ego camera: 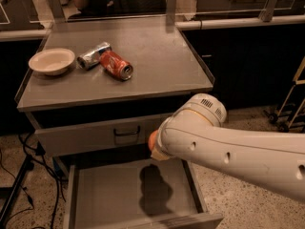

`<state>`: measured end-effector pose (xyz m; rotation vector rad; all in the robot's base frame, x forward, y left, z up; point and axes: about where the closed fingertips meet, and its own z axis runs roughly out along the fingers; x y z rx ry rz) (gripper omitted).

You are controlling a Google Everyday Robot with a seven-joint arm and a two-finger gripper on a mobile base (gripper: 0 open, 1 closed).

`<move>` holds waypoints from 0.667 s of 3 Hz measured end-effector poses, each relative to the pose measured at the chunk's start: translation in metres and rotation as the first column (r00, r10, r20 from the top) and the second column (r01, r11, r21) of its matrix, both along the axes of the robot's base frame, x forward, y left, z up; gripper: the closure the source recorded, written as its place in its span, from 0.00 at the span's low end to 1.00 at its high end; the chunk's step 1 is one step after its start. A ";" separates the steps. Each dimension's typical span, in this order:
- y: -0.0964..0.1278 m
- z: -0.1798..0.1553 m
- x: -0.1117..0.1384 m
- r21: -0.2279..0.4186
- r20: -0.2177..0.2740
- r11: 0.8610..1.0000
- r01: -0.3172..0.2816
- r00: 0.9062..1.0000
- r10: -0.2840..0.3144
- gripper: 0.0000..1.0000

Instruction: Pick orange from middle drawer and place on counter

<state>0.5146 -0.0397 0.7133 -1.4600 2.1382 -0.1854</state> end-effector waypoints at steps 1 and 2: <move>-0.013 0.034 0.017 -0.033 0.065 0.999 0.041 0.997 -0.039 1.00; -0.030 0.078 0.036 -0.077 0.148 0.993 0.089 0.986 -0.077 1.00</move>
Offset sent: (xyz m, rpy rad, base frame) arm 0.0523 -0.0471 0.1273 -0.1275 -0.2319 -0.1326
